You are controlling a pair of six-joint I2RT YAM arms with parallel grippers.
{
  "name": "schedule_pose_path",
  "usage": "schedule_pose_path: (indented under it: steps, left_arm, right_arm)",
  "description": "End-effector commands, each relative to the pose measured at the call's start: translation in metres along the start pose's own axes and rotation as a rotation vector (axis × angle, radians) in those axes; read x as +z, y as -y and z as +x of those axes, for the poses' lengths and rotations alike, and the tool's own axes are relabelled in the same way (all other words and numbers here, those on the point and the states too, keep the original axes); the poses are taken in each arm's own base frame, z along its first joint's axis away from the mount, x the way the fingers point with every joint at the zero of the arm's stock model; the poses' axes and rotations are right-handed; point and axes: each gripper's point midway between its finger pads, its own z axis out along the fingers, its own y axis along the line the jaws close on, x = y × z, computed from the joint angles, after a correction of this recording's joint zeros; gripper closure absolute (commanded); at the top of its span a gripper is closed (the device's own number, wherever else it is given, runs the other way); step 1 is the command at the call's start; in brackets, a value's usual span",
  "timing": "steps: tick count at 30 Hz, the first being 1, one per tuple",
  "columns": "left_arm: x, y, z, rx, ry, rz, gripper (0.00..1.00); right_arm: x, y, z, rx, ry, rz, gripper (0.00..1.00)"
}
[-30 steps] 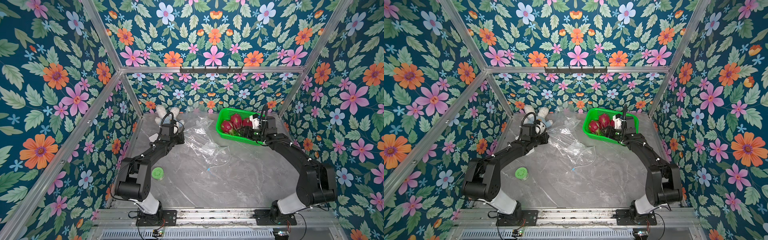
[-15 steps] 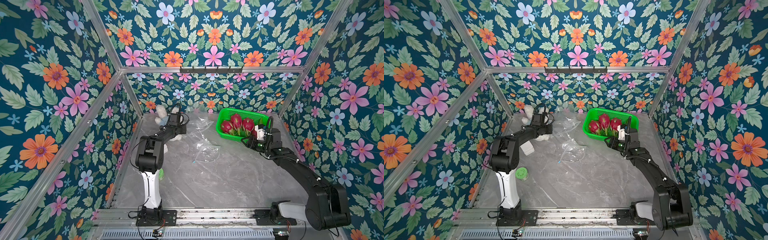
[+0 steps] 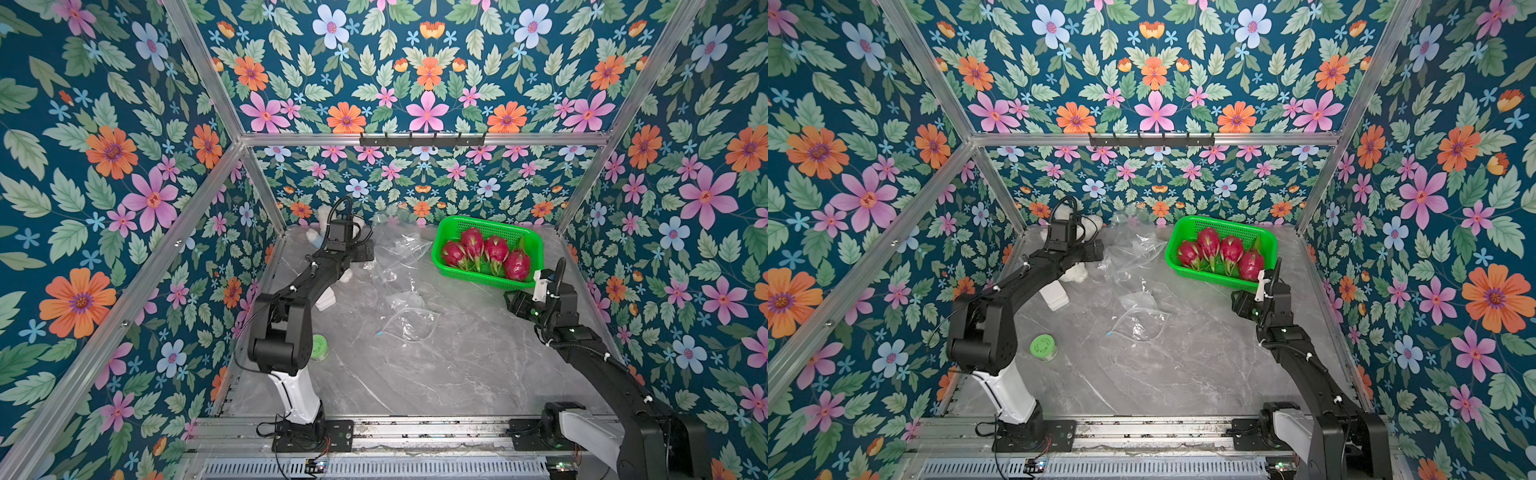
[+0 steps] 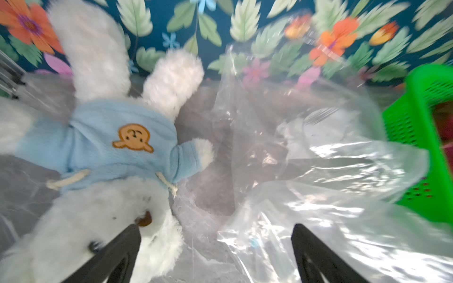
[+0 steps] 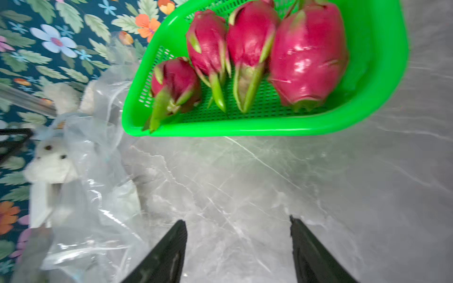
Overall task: Open the zip-top bag and take out the dragon fruit
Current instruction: Place the zipper food storage bag at the center of the board.
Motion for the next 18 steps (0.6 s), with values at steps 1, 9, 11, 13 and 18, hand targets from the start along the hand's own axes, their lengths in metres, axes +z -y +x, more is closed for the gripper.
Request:
schedule_pose_path:
  steps: [1,9,11,13,18]
  left_arm:
    - [-0.031,-0.01,-0.01,-0.049,0.101,-0.038,0.01]
    - [-0.094,-0.071,0.055,-0.105,0.217,-0.287,0.01]
    - [-0.106,-0.09,0.069,-0.104,0.266,-0.378,0.01]
    - [-0.116,-0.108,0.084,-0.102,0.317,-0.467,0.01]
    - [-0.12,-0.139,0.116,-0.079,0.371,-0.585,0.01]
  right_arm:
    - [-0.006,0.026,-0.012,-0.094,0.101,0.141,0.32]
    - [-0.004,0.06,-0.004,-0.179,0.156,0.268,0.31]
    - [0.006,0.061,-0.004,-0.197,0.194,0.251,0.31]
    - [0.015,0.061,-0.012,-0.229,0.216,0.252,0.31]
    - [0.04,0.051,-0.033,-0.315,0.305,0.202,0.31]
